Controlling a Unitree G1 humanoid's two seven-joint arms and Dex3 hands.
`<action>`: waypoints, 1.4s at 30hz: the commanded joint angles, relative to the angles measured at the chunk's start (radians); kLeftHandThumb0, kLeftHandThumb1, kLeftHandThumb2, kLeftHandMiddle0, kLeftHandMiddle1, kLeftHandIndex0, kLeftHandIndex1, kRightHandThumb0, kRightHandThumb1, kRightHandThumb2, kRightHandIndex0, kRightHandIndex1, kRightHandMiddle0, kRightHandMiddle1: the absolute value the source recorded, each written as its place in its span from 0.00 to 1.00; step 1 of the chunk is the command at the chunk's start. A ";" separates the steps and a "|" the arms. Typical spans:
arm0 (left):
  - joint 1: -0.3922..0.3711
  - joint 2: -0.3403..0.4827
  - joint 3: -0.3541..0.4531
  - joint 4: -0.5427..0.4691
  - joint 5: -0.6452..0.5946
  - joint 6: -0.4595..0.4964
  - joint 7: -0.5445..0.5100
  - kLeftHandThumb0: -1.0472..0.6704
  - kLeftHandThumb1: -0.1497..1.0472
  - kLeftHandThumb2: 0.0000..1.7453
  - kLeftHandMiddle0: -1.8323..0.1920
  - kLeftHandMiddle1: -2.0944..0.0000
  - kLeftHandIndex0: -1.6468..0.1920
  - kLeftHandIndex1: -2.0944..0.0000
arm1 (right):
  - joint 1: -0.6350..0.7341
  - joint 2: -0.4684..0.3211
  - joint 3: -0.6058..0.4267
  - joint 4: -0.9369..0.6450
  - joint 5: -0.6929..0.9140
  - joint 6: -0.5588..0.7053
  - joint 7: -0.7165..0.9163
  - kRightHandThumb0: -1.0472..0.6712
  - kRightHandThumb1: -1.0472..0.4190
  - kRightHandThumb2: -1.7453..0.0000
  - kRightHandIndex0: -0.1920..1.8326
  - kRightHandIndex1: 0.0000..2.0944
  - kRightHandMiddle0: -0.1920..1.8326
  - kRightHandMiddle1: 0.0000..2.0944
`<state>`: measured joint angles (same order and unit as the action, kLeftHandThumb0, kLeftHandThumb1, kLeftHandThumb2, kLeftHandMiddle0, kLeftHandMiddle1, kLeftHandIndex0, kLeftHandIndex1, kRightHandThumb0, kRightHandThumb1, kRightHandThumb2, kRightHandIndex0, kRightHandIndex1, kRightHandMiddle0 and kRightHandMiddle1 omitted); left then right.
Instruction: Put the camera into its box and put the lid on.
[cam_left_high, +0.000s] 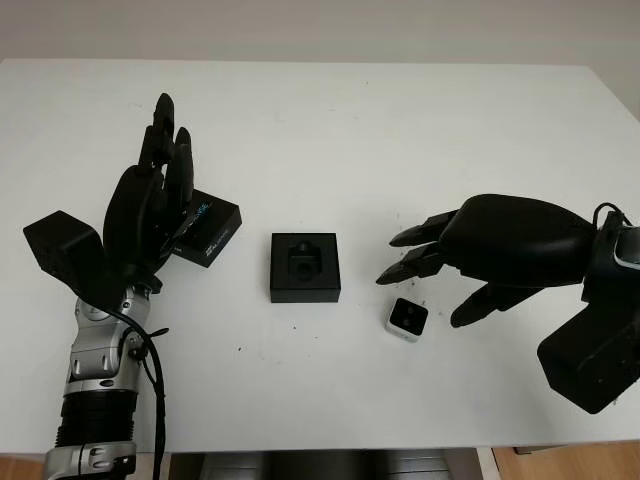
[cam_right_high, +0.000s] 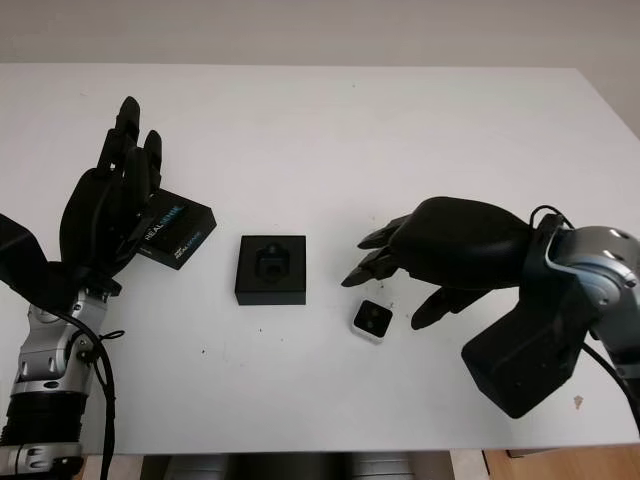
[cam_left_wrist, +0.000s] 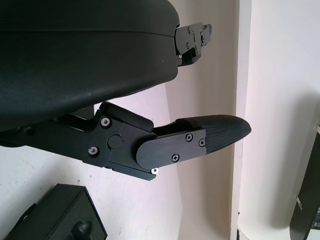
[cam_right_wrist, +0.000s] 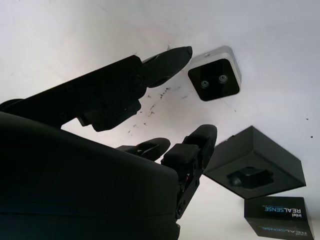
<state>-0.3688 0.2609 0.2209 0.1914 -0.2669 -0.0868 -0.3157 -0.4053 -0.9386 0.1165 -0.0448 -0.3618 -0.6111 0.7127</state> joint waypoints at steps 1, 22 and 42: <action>0.003 0.009 0.004 -0.012 -0.001 0.001 -0.002 0.17 1.00 0.35 1.00 1.00 1.00 1.00 | -0.003 0.009 0.011 0.011 -0.007 -0.011 -0.010 0.37 0.13 0.96 0.33 0.04 0.37 0.09; 0.008 0.015 0.004 -0.020 0.003 0.008 -0.001 0.18 1.00 0.35 1.00 1.00 1.00 1.00 | 0.006 0.029 0.036 0.080 -0.013 -0.081 -0.057 0.37 0.13 0.97 0.33 0.06 0.21 0.44; 0.005 0.017 0.004 -0.012 -0.005 0.005 -0.009 0.17 1.00 0.35 1.00 1.00 1.00 1.00 | 0.070 0.054 0.044 0.100 -0.025 -0.088 -0.083 0.37 0.12 0.97 0.31 0.11 0.19 0.45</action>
<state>-0.3638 0.2746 0.2211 0.1898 -0.2686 -0.0790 -0.3226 -0.3471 -0.8903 0.1551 0.0481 -0.3809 -0.6951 0.6385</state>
